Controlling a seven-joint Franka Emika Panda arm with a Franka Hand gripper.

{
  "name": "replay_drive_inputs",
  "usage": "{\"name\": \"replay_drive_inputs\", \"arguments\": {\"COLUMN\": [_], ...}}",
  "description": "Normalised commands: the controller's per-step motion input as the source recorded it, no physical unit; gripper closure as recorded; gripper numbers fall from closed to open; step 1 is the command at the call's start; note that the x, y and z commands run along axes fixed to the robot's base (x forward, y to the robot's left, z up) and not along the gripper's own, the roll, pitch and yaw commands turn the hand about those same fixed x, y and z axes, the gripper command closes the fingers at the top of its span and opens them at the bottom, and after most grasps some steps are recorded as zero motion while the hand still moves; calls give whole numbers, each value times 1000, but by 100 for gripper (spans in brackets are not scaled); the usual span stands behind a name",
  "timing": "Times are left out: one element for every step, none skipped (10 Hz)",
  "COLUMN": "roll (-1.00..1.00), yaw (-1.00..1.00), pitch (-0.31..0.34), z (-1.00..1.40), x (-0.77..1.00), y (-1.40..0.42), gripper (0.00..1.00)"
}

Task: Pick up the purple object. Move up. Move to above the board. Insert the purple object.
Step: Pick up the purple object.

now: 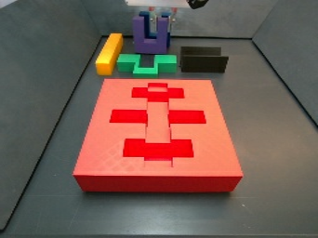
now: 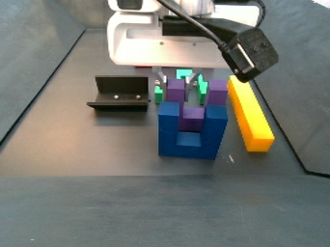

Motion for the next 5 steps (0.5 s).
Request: {"name": "replay_drive_inputs", "arguments": {"roll": [0,0,0,0,0], "yaw": [0,0,0,0,0], "pitch": [0,0,0,0,0], "z": [0,0,0,0,0], "x": [0,0,0,0,0], "y": [0,0,0,0,0], "gripper": [100,100,100,100,100]}}
